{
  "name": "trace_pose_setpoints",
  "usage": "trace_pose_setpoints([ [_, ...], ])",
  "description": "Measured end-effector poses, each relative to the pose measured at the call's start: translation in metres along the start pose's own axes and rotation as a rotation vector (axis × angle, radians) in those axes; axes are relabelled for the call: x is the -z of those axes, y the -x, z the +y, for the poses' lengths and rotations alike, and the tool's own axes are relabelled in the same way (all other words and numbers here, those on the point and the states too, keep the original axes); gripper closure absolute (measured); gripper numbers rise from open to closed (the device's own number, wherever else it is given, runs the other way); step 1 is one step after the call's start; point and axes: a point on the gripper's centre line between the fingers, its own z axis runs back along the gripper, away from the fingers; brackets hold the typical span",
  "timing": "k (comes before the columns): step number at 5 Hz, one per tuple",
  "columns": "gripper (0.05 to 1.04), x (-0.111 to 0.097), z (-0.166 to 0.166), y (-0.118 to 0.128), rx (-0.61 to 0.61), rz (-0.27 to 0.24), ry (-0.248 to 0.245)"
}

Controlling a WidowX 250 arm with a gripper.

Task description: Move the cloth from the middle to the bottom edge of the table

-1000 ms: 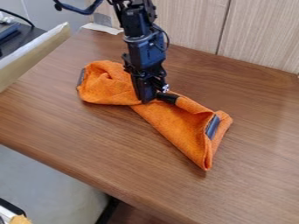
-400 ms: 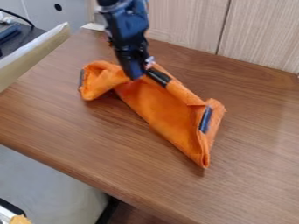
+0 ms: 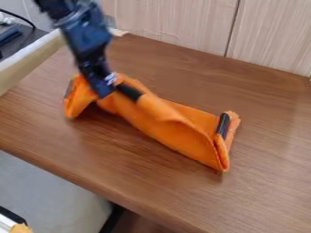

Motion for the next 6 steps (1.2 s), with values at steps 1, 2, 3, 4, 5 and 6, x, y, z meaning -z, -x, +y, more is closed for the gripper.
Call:
trace_pose_setpoints([
  [1, 1.028, 0.009, 0.008, 0.025, -0.015, 0.027, -0.017],
  [2, 1.028, 0.021, 0.014, 0.037, -0.021, 0.061, -0.023],
  [3, 1.008, 0.029, 0.018, 0.041, -0.025, 0.082, -0.039],
  [4, 0.864, 0.031, 0.014, 0.037, -0.014, 0.094, -0.046],
  [5, 0.61, 0.033, 0.014, 0.037, -0.027, 0.1, -0.047],
  [6, 0.301, 0.032, 0.015, 0.036, -0.03, 0.101, -0.049],
])
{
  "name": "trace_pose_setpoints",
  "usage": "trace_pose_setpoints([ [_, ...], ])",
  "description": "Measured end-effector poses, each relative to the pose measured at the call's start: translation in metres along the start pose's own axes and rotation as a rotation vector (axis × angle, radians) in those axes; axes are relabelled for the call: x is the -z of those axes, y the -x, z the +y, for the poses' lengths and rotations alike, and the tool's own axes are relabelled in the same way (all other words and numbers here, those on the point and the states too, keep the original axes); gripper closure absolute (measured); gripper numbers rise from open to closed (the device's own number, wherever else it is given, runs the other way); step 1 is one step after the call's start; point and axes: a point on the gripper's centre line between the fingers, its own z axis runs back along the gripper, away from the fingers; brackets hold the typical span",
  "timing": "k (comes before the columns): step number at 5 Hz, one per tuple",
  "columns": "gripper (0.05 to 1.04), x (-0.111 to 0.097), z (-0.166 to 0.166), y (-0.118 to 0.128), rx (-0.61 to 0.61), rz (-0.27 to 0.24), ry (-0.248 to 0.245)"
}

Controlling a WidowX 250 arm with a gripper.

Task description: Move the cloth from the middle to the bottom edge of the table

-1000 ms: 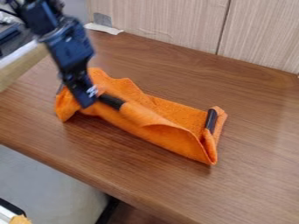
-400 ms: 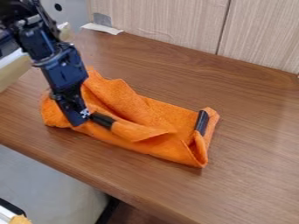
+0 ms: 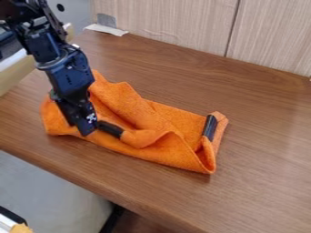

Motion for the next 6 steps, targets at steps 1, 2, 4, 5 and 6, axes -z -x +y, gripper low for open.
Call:
trace_pose_setpoints([
  [1, 0.087, -0.003, -0.002, -0.001, -0.002, 0.005, 0.017],
  [2, 0.082, -0.017, -0.005, -0.005, 0.015, -0.018, 0.01],
  [4, 0.083, -0.053, -0.014, -0.023, 0.08, -0.04, -0.005],
  [5, 0.083, -0.069, -0.018, -0.038, 0.142, -0.044, -0.023],
  [6, 0.083, -0.07, -0.018, -0.038, 0.144, -0.043, -0.025],
])
